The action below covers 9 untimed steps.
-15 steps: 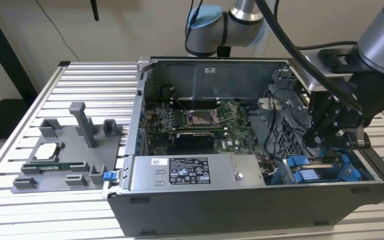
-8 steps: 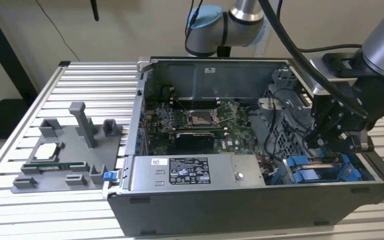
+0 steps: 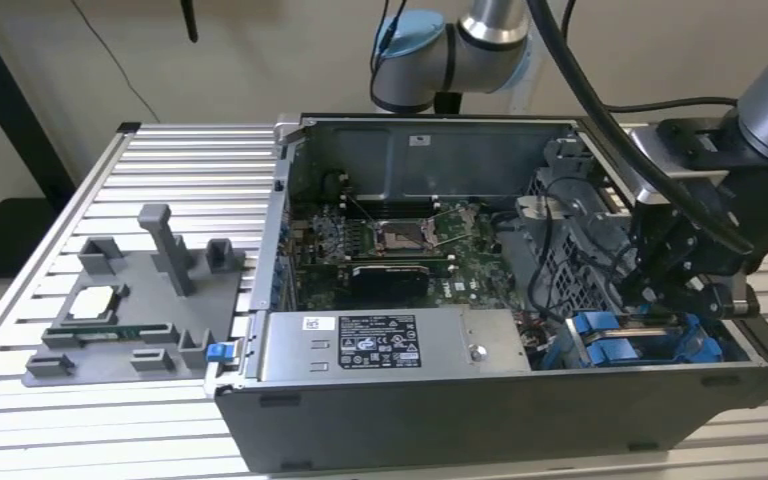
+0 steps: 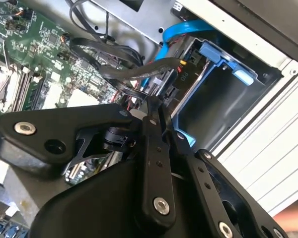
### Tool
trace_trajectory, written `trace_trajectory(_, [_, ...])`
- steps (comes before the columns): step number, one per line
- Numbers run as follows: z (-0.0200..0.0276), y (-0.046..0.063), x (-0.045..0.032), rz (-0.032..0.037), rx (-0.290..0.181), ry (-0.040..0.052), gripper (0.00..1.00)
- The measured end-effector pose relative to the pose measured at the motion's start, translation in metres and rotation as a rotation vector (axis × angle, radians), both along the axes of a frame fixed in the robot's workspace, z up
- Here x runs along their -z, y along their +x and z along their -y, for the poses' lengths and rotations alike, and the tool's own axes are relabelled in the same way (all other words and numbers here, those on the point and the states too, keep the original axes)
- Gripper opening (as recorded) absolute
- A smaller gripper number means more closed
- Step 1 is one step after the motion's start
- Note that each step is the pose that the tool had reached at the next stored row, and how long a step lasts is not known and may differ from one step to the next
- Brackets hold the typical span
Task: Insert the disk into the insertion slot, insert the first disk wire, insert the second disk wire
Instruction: 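Insert the first disk wire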
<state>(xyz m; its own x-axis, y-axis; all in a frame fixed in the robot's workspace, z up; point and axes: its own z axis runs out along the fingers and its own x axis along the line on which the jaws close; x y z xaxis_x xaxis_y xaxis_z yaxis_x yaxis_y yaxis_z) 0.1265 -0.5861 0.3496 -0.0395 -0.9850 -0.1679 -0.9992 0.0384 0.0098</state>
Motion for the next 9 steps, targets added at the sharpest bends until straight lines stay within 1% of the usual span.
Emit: trace_trajectory(9, [0.0019,0.0044,0.0027,0.0,0.0,-0.0003,0.0])
